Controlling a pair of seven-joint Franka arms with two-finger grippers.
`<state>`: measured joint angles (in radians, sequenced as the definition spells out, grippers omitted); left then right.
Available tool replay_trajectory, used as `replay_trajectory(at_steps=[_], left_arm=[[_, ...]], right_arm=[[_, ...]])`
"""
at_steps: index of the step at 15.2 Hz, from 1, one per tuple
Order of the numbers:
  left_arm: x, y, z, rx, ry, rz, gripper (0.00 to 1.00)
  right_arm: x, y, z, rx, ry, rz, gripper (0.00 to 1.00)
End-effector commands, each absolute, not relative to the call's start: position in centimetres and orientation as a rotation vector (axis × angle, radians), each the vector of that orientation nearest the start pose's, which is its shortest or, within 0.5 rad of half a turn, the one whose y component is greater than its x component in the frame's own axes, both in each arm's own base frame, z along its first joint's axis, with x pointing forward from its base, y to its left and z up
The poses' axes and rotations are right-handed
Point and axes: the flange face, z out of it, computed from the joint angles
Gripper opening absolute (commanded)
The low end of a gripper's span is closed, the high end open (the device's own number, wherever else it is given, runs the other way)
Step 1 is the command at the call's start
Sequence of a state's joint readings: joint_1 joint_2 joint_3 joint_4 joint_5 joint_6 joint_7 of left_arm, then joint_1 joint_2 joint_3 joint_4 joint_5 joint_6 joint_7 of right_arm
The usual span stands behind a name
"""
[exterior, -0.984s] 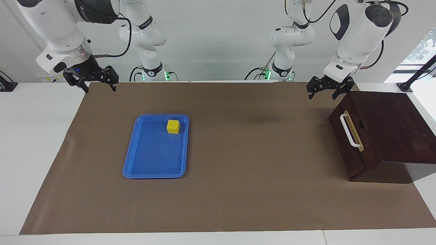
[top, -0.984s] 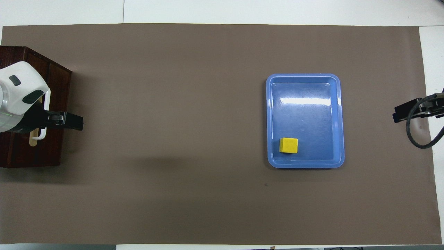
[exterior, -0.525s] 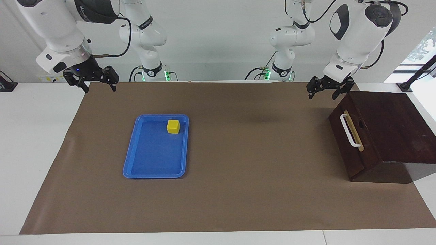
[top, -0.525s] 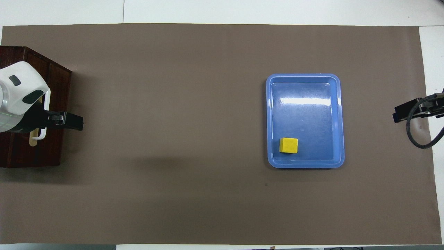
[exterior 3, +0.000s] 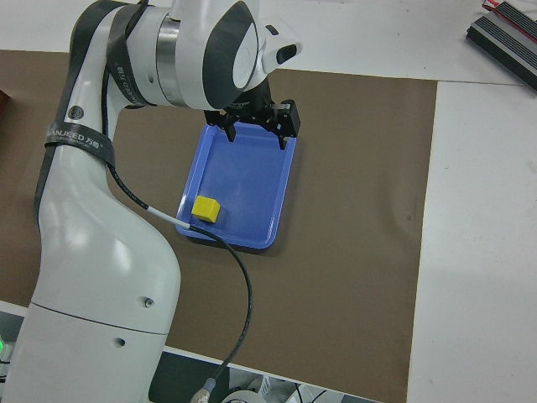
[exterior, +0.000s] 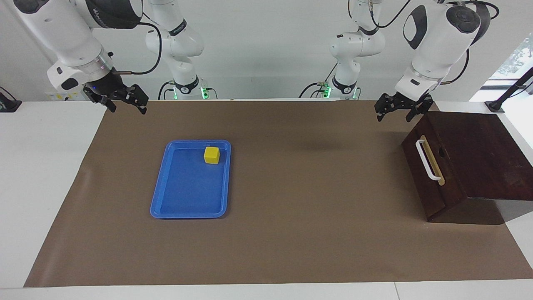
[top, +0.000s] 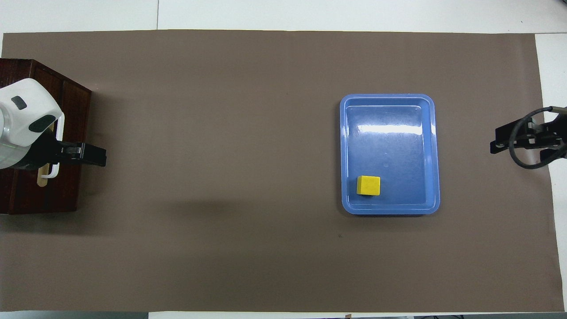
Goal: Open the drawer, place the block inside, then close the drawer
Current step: 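Move the right gripper over the yellow block in the blue tray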
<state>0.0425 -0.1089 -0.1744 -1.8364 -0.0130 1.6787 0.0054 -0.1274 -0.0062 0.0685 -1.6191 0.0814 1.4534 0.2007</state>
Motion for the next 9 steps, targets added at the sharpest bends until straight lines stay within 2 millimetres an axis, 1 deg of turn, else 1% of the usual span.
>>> replay_trajectory(at_steps=[1, 2, 3, 4, 6, 7, 9], left_arm=[[51.1, -8.9, 57.8, -3.126, 0.265, 0.046, 1.00], [50.6, -9.9, 57.8, -3.119, 0.305, 0.065, 1.00], [50.4, -9.9, 57.8, -3.119, 0.295, 0.063, 1.00], [50.6, -10.2, 58.0, -3.120, 0.298, 0.039, 1.00], [50.5, -10.1, 57.9, -3.112, 0.310, 0.043, 1.00], [50.7, -9.6, 57.8, -3.110, 0.299, 0.036, 1.00], [51.6, -9.0, 56.7, -3.076, 0.300, 0.005, 1.00]], right_arm=[[52.2, -2.6, 56.8, -2.905, 0.689, 0.324, 1.00], [52.4, -2.4, 55.5, -2.824, 0.829, 0.370, 1.00], [52.7, -2.1, 53.8, -2.725, 0.990, 0.418, 1.00], [53.0, -1.7, 52.1, -2.625, 1.133, 0.460, 1.00], [53.2, -0.9, 48.5, -2.422, 1.360, 0.545, 1.00], [53.0, -0.7, 46.9, -2.343, 1.434, 0.580, 1.00], [52.7, -0.5, 43.7, -2.193, 1.557, 0.643, 1.00]])
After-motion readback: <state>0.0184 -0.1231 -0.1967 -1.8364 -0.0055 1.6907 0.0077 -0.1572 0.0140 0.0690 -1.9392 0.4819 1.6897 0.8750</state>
